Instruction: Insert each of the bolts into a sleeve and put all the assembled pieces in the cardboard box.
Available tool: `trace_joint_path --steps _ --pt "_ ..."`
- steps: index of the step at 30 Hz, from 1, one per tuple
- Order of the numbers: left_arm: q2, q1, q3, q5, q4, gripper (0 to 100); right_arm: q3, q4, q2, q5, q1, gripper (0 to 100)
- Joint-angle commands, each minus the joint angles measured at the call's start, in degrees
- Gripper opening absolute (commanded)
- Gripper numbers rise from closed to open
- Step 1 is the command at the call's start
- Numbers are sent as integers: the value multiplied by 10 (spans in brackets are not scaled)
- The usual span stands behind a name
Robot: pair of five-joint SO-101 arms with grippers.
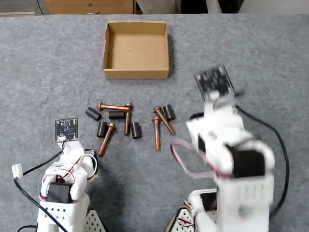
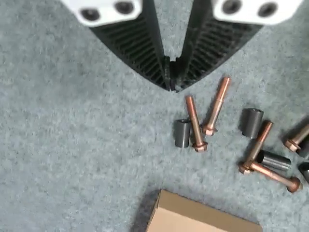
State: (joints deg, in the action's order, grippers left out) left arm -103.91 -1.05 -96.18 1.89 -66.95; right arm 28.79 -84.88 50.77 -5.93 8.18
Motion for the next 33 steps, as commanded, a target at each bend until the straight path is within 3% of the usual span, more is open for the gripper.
trace_joint_path --steps 1,6,13,20,33 --pt "0 -6 -7 -4 -1 19 -51 7 -123 -8 7 68" --pt "0 -5 -7 -4 -1 19 -75 41 -284 -8 22 148" --pt "0 -5 -7 -4 -1 19 -137 128 -497 -8 76 153" --pt "0 -5 -7 -4 -1 19 -270 118 -672 -9 95 153" --pt "0 -5 -7 -4 -1 19 -338 108 -767 -17 95 153"
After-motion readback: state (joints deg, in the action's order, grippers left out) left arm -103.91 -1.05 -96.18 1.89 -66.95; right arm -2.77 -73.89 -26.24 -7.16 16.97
